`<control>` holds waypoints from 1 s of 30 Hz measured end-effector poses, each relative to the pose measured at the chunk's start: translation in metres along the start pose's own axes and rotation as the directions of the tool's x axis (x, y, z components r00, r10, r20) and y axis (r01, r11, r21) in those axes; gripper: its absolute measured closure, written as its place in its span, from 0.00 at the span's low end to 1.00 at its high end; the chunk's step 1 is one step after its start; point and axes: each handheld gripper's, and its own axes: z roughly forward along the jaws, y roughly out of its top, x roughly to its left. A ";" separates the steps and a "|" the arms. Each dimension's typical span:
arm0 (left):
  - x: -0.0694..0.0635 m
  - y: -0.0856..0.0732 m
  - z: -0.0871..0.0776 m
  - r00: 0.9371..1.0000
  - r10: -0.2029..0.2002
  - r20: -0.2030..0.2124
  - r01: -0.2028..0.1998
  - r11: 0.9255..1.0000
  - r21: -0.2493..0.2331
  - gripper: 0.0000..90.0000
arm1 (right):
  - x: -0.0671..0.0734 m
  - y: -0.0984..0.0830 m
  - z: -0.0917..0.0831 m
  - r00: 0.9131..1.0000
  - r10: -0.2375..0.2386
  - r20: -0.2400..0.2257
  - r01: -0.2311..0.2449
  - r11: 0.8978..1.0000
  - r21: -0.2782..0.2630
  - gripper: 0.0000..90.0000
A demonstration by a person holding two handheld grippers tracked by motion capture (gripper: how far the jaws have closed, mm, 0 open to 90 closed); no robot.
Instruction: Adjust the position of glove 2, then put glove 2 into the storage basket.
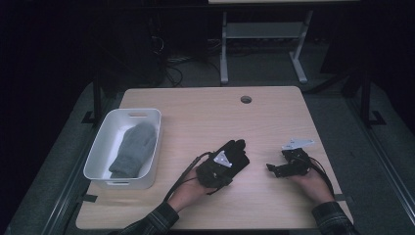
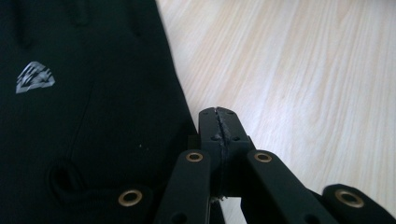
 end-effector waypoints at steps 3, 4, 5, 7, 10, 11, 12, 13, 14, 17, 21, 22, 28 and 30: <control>0.004 -0.004 -0.005 1.000 -0.011 -0.007 0.011 1.000 0.001 0.99 | 0.000 0.000 0.000 1.000 -0.002 -0.001 0.002 1.000 -0.005 0.14; 0.006 -0.006 -0.007 1.000 -0.003 -0.010 0.003 1.000 0.008 0.99 | 0.000 -0.001 0.001 1.000 -0.002 -0.001 0.002 1.000 -0.008 0.14; 0.006 -0.007 -0.008 1.000 -0.008 -0.012 0.008 1.000 0.012 0.99 | 0.000 -0.001 0.001 1.000 -0.001 -0.001 0.001 1.000 -0.009 0.14; 0.008 -0.010 -0.011 1.000 -0.004 -0.018 0.005 1.000 0.018 0.99 | 0.000 -0.001 0.001 1.000 -0.001 -0.003 0.001 1.000 -0.013 0.13; 0.010 -0.012 -0.016 1.000 -0.015 -0.014 0.015 1.000 0.002 0.99 | 0.001 -0.003 0.003 1.000 -0.004 -0.005 0.004 0.999 -0.035 0.11; 0.010 -0.012 -0.018 1.000 -0.014 -0.015 0.014 1.000 0.001 0.99 | 0.001 -0.005 0.003 1.000 0.001 -0.004 -0.001 0.999 -0.046 0.10; 0.011 -0.012 -0.020 1.000 -0.016 -0.013 0.016 1.000 -0.008 0.99 | 0.001 -0.006 0.003 1.000 -0.001 -0.005 0.001 0.999 -0.052 0.10; 0.011 -0.012 -0.023 1.000 -0.007 -0.016 0.007 1.000 -0.009 0.98 | 0.001 -0.005 0.003 1.000 -0.002 -0.005 0.002 0.999 -0.052 0.10; 0.011 -0.012 -0.024 1.000 -0.017 -0.014 0.017 1.000 -0.021 0.97 | 0.001 -0.005 0.003 1.000 -0.002 -0.005 0.002 0.999 -0.051 0.10; 0.014 -0.011 -0.032 1.000 -0.020 -0.014 0.019 0.999 -0.051 0.92 | 0.001 -0.005 0.003 1.000 -0.002 -0.005 0.001 0.999 -0.051 0.10; 0.020 -0.006 -0.041 1.000 -0.007 -0.009 0.006 0.997 -0.082 0.76 | 0.001 -0.005 0.003 1.000 -0.002 -0.005 0.002 0.999 -0.051 0.10; 0.022 -0.005 -0.044 1.000 0.001 -0.017 -0.003 0.996 -0.093 0.70 | 0.001 -0.005 0.003 1.000 -0.002 -0.005 0.001 0.999 -0.051 0.10; 0.036 0.007 -0.045 0.999 0.034 -0.026 -0.036 0.995 -0.097 0.37 | 0.001 -0.005 0.003 1.000 -0.002 -0.005 0.002 0.999 -0.052 0.10; 0.042 0.011 -0.041 0.999 0.040 -0.037 -0.043 0.994 -0.097 0.30 | 0.001 -0.005 0.003 1.000 0.000 -0.005 0.000 0.999 -0.052 0.10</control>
